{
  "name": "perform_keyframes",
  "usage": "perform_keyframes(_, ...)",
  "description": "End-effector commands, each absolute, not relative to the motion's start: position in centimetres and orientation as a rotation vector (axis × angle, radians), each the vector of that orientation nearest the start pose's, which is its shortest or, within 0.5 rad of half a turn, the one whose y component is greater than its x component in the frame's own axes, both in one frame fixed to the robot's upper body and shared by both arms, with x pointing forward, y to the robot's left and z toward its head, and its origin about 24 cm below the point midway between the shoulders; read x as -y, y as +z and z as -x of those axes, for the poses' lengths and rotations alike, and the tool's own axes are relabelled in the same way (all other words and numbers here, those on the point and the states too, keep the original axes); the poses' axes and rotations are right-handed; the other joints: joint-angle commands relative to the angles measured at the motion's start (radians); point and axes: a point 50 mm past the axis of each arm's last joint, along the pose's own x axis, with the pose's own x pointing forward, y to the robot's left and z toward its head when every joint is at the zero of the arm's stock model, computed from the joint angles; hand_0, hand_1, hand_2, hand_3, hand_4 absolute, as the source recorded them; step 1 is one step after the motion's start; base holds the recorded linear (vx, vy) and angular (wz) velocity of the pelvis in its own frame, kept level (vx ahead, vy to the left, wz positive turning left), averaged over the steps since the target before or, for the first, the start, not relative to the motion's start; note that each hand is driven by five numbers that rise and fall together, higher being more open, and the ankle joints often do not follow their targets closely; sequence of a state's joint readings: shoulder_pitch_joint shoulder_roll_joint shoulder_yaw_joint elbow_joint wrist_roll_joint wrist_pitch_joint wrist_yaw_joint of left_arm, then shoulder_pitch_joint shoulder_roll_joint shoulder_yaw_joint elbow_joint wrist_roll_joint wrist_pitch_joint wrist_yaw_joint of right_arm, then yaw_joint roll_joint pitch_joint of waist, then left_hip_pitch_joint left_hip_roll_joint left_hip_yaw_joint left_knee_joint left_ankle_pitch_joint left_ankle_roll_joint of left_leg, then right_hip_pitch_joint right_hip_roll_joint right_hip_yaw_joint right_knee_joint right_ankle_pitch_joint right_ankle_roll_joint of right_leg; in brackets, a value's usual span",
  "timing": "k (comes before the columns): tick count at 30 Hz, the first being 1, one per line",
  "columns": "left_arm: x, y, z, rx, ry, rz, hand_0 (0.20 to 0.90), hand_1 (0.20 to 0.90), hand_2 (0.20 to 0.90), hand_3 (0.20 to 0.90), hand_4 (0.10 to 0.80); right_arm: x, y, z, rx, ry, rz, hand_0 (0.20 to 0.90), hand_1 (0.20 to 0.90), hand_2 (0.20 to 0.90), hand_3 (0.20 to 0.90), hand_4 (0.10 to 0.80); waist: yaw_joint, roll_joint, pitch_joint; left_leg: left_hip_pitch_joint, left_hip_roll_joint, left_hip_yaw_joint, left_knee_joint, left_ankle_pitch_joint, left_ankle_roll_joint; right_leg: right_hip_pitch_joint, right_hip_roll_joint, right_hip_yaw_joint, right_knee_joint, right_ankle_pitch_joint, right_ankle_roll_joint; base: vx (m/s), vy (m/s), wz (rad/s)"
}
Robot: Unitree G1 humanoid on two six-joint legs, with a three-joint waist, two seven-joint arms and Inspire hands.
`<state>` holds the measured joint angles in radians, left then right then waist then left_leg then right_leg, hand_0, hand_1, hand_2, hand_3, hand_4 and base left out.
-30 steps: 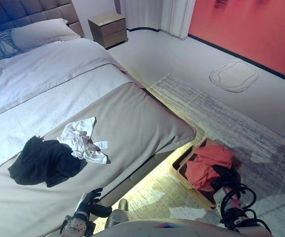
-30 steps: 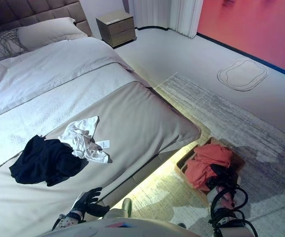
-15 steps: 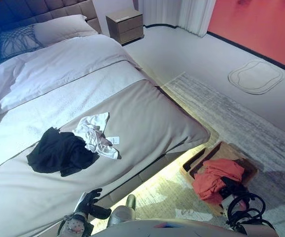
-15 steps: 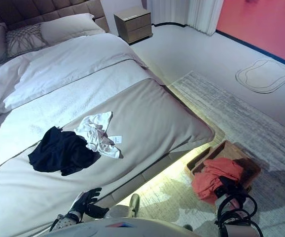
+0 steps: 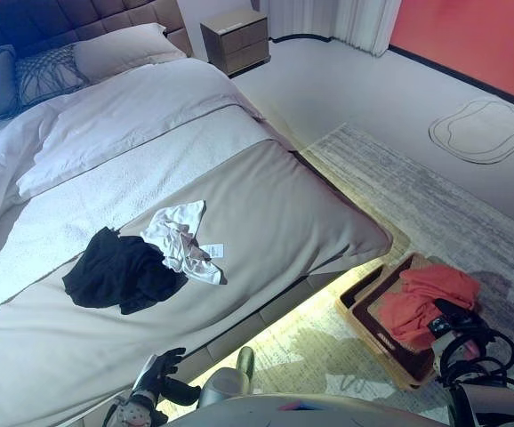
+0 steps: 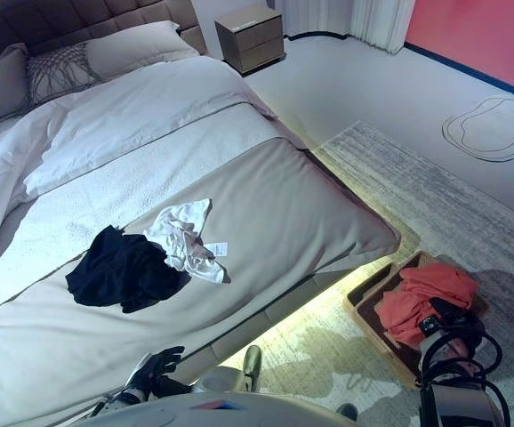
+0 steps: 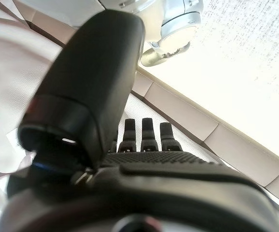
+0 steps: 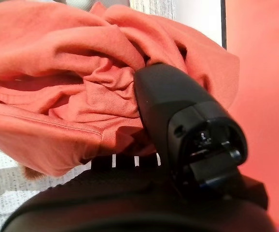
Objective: Pick up the clothes from the bed and place them into the basket
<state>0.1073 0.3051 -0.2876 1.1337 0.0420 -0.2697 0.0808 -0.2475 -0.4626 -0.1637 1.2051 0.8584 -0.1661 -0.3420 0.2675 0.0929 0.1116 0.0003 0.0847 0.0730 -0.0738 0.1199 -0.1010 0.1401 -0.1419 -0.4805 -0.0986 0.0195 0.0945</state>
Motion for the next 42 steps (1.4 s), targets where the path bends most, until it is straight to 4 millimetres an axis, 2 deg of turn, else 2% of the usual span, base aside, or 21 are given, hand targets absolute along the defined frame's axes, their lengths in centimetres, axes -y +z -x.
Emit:
perform_keyframes(1,-25.0,-14.2,-10.1,-0.912,-0.084,-0.524,0.9,0.9,0.9,0.9,0.8,38.1,-2.1,-21.9,-0.353,-1.071,-0.29,0.3,0.3,0.3,0.2,0.1,0.011,-0.038,-0.003,-0.109,-0.044,-0.022,0.015,-0.002,-0.006,0.022,-0.003,-0.01,0.055,-0.055,-0.012,0.046,0.011,0.0)
perform_keyframes(3,-25.0,-14.3,-10.0,-0.914,-0.08,-0.52,0.9,0.9,0.9,0.9,0.8,38.3,-1.9,-22.0,-0.351,-1.078,-0.286,0.302,0.302,0.302,0.203,0.103,0.012,-0.037,-0.001,-0.108,-0.046,-0.023,0.017,-0.003,-0.006,0.024,-0.004,-0.011,0.056,-0.056,-0.013,0.044,0.009,0.0)
perform_keyframes(4,-25.1,-14.3,-10.0,-0.919,-0.08,-0.519,0.9,0.9,0.9,0.9,0.8,38.5,-1.7,-22.0,-0.346,-1.085,-0.284,0.9,0.9,0.9,0.9,0.8,0.013,-0.036,0.001,-0.109,-0.046,-0.026,0.018,-0.004,-0.006,0.023,-0.006,-0.012,0.057,-0.056,-0.013,0.045,-0.001,0.01)
perform_keyframes(13,-25.5,-14.3,-9.5,-0.948,-0.078,-0.51,0.9,0.9,0.9,0.9,0.8,39.0,-0.5,-22.8,-0.321,-1.054,-0.295,0.9,0.9,0.9,0.9,0.8,0.022,-0.039,0.01,-0.117,-0.044,-0.035,0.025,-0.004,-0.011,0.019,-0.007,-0.018,0.063,-0.061,-0.015,0.034,-0.005,0.02)
perform_keyframes(31,-25.4,-14.3,-9.6,-0.937,-0.052,-0.501,0.9,0.9,0.9,0.9,0.8,37.3,-3.2,-22.0,-0.429,-0.975,-0.281,0.9,0.9,0.9,0.9,0.8,0.034,-0.05,0.003,-0.099,-0.034,-0.034,0.021,-0.008,-0.011,0.035,0.006,-0.03,0.076,-0.085,-0.027,0.0,-0.003,0.01)
perform_keyframes(37,-25.8,-14.2,-9.5,-0.946,-0.002,-0.472,0.9,0.9,0.9,0.9,0.8,35.3,-3.9,-23.0,-0.491,-0.785,-0.147,0.9,0.9,0.9,0.9,0.8,0.07,-0.067,-0.01,-0.106,-0.028,-0.069,0.032,-0.008,-0.014,0.048,0.023,-0.049,0.097,-0.114,-0.046,-0.02,-0.015,0.09)
perform_keyframes(41,-26.2,-14.2,-9.0,-0.953,0.026,-0.457,0.9,0.9,0.9,0.9,0.8,33.4,-4.1,-24.5,-0.522,-0.653,-0.08,0.9,0.9,0.9,0.9,0.8,0.119,-0.074,-0.008,-0.147,-0.023,-0.135,0.078,-0.006,-0.024,0.046,0.037,-0.061,0.132,-0.141,-0.073,0.016,-0.018,0.28)
perform_keyframes(42,-26.3,-14.3,-8.8,-0.956,0.035,-0.458,0.9,0.9,0.9,0.9,0.8,33.2,-4.1,-24.6,-0.53,-0.63,-0.065,0.9,0.9,0.9,0.9,0.8,0.127,-0.084,-0.009,-0.141,-0.02,-0.153,0.076,-0.025,-0.035,0.056,0.043,-0.046,0.133,-0.166,-0.076,0.105,-0.052,0.37)
